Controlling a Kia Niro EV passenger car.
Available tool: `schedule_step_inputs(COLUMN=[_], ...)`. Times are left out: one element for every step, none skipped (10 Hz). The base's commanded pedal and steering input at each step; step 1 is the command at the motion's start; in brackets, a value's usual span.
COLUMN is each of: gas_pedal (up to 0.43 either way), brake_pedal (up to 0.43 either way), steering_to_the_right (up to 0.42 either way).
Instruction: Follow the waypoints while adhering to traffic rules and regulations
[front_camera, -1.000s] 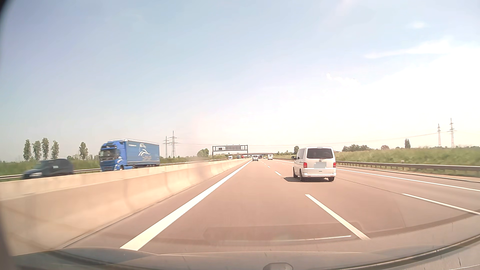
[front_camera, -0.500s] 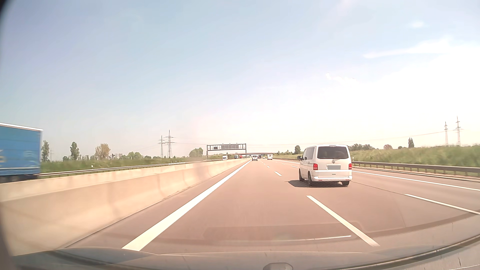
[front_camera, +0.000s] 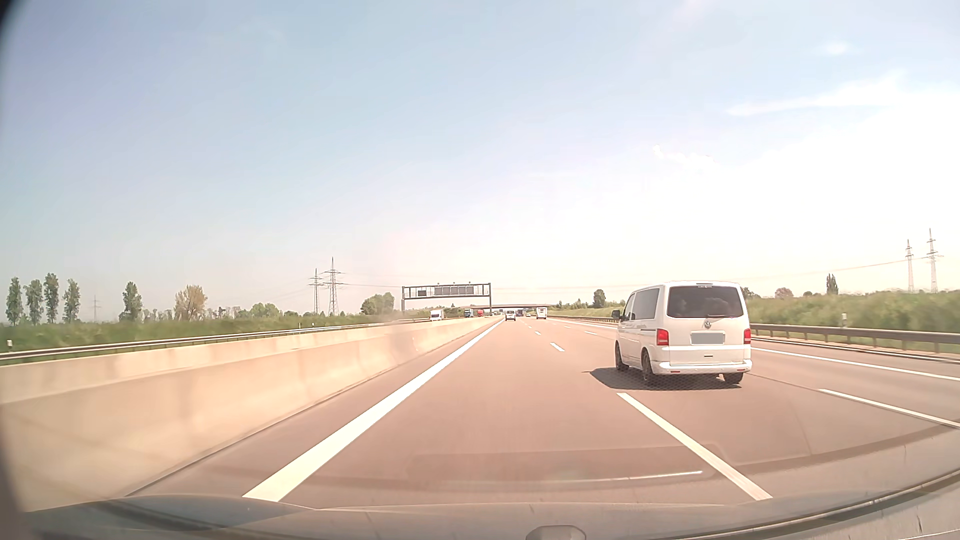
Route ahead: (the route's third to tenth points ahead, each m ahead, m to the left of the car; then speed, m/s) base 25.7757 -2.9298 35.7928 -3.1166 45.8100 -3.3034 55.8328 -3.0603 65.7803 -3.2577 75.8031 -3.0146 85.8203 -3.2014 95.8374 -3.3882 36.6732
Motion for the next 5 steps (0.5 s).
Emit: schedule_step_inputs(gas_pedal=[0.311, 0.311, 0.311, 0.311, 0.311], brake_pedal=[0.0, 0.0, 0.0, 0.0, 0.0], steering_to_the_right=[-0.003, -0.003, -0.003, -0.003, -0.003])
